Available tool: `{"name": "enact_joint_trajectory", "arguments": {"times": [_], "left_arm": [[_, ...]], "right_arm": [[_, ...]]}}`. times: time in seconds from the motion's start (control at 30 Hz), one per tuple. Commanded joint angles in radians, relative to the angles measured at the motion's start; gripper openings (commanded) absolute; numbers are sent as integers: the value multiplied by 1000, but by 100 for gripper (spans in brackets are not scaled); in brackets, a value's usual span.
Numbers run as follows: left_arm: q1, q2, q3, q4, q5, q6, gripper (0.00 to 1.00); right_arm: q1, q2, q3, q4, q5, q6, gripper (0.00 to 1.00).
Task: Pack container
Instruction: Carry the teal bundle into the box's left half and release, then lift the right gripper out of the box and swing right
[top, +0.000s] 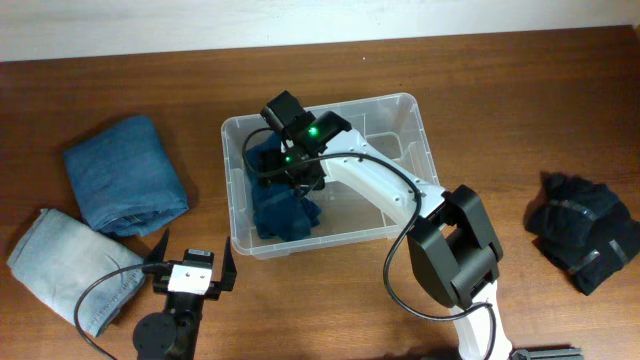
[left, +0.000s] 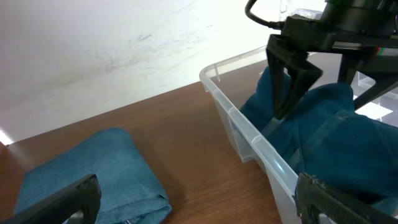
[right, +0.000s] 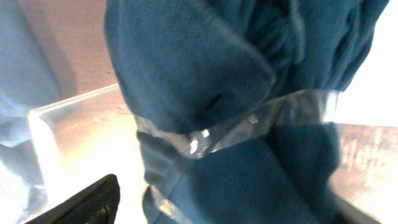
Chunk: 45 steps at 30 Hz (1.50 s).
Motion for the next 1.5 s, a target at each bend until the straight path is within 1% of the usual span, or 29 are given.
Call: {"name": "enact_joint_trajectory", "arguments": {"times": [0.0, 0.03, 0.1, 0.2, 0.27, 0.37, 0.5, 0.53, 0.6, 0.67, 0.77, 0.93, 1.0, 1.07, 1.13, 1.2, 1.33, 1.4, 1.47], "left_arm": [[-4, -6, -8, 3, -3, 19, 99], [-4, -6, -8, 3, -3, 18, 99], [-4, -6, -8, 3, -3, 18, 99], [-4, -6, -8, 3, -3, 18, 99], [-4, -6, -8, 3, -3, 18, 99], [-4, -6, -8, 3, -3, 18, 99], [-4, -6, -8, 3, -3, 18, 99], [-4, -6, -8, 3, -3, 18, 99], [-4, -6, -8, 3, -3, 18, 99], [-4, -6, -8, 3, -3, 18, 99], [-4, -6, -8, 3, -3, 18, 99], [-4, -6, -8, 3, -3, 18, 99], [-4, -6, -8, 3, -3, 18, 99], [-4, -6, -8, 3, -3, 18, 99], [-4, -5, -8, 3, -3, 18, 99], [-4, -6, -8, 3, -3, 18, 99], [-4, -5, -8, 3, -4, 18, 99], [-4, -5, -8, 3, -3, 18, 99], [-4, -5, -8, 3, -3, 18, 99]], "right_arm": [[6, -6, 6, 3, -25, -1, 94], [1, -6, 10, 3, -29, -20, 97], [-16, -11, 25, 2, -51, -56, 99], [-36, -21, 50, -8, -50, -115, 99], [-62, -31, 88, -43, -50, -206, 99], [-114, -43, 217, -198, -26, -361, 99], [-169, -53, 389, -387, 67, -430, 99], [-179, -53, 421, -425, 84, -437, 99], [-220, -53, 508, -561, 174, -438, 99], [-262, -53, 539, -662, 225, -437, 100], [-324, -53, 539, -752, 231, -455, 100], [-416, -51, 539, -793, 251, -456, 100], [-460, -51, 529, -800, 251, -479, 99], [-488, -51, 521, -811, 253, -483, 96], [-510, -51, 499, -811, 253, -487, 91], [-522, -51, 473, -810, 253, -506, 79], [-525, -51, 394, -808, 254, -537, 79], [-525, -51, 354, -794, 257, -539, 72], [-525, -51, 311, -779, 257, -539, 62]]}}
